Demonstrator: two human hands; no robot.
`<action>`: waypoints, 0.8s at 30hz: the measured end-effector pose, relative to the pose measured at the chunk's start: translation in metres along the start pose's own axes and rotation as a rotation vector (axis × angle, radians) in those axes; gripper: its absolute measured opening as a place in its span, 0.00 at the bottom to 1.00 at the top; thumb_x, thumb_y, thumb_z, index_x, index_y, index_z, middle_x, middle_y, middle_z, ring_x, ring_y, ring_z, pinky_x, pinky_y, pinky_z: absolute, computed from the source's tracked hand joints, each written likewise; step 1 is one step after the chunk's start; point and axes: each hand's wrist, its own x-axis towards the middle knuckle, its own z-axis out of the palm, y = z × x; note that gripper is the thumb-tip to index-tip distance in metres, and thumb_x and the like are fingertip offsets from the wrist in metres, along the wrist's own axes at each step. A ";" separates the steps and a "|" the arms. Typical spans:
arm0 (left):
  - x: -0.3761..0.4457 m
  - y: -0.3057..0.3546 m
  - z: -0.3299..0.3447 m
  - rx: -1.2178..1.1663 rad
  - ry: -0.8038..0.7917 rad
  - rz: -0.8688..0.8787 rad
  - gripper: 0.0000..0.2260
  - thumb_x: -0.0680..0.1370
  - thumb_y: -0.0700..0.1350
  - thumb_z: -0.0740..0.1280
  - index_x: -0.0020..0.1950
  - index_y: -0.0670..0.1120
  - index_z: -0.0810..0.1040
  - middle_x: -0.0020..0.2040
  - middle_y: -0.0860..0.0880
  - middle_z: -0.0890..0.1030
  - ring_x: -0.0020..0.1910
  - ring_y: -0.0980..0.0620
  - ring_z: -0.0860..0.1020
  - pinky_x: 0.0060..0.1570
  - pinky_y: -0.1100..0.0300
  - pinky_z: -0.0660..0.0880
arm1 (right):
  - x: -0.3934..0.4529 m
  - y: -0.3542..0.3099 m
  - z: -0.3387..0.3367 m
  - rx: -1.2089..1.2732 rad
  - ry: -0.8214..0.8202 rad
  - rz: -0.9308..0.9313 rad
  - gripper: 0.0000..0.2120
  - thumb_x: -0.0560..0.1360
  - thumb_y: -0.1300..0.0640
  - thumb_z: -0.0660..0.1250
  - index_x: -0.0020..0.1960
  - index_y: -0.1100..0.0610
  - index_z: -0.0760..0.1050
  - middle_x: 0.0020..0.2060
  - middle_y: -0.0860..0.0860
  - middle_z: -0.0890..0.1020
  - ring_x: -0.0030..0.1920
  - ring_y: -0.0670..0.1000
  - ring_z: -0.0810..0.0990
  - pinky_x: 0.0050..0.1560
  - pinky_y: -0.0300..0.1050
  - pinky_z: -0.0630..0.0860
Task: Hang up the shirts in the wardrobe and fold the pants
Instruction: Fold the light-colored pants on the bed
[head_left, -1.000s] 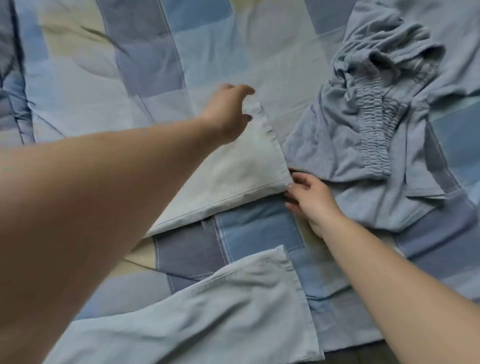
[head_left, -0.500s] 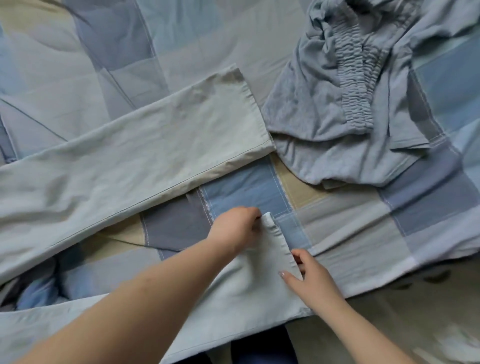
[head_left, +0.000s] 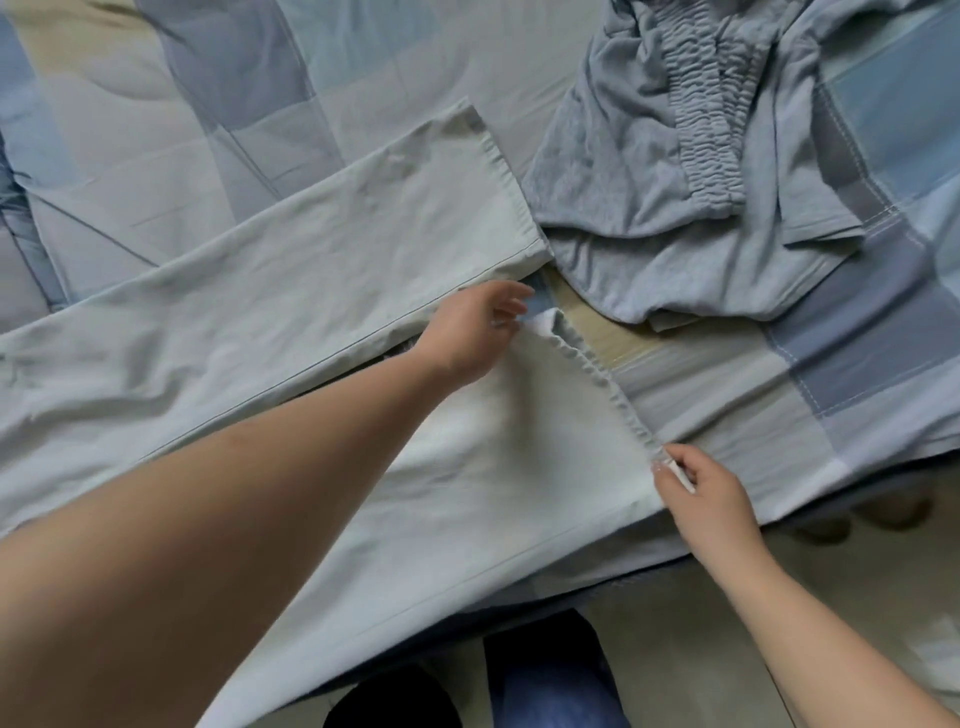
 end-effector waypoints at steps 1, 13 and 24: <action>-0.002 -0.002 -0.002 -0.039 -0.012 -0.046 0.16 0.77 0.36 0.66 0.65 0.43 0.76 0.59 0.45 0.80 0.57 0.50 0.78 0.62 0.58 0.72 | -0.002 0.006 0.003 0.026 0.005 0.038 0.06 0.77 0.61 0.64 0.53 0.55 0.77 0.41 0.46 0.81 0.39 0.45 0.78 0.35 0.34 0.73; -0.217 -0.149 -0.042 -0.449 0.172 -0.697 0.12 0.78 0.38 0.66 0.61 0.44 0.77 0.54 0.46 0.81 0.44 0.52 0.78 0.44 0.59 0.74 | -0.085 0.017 0.097 0.705 0.073 0.538 0.08 0.78 0.58 0.65 0.42 0.53 0.68 0.34 0.49 0.72 0.27 0.42 0.73 0.20 0.31 0.67; -0.402 -0.257 -0.046 -0.961 0.420 -0.955 0.05 0.80 0.41 0.63 0.52 0.46 0.77 0.48 0.48 0.82 0.45 0.54 0.79 0.44 0.63 0.76 | -0.219 -0.022 0.328 0.736 -0.262 0.802 0.07 0.75 0.56 0.69 0.49 0.56 0.72 0.35 0.49 0.68 0.27 0.43 0.68 0.17 0.33 0.59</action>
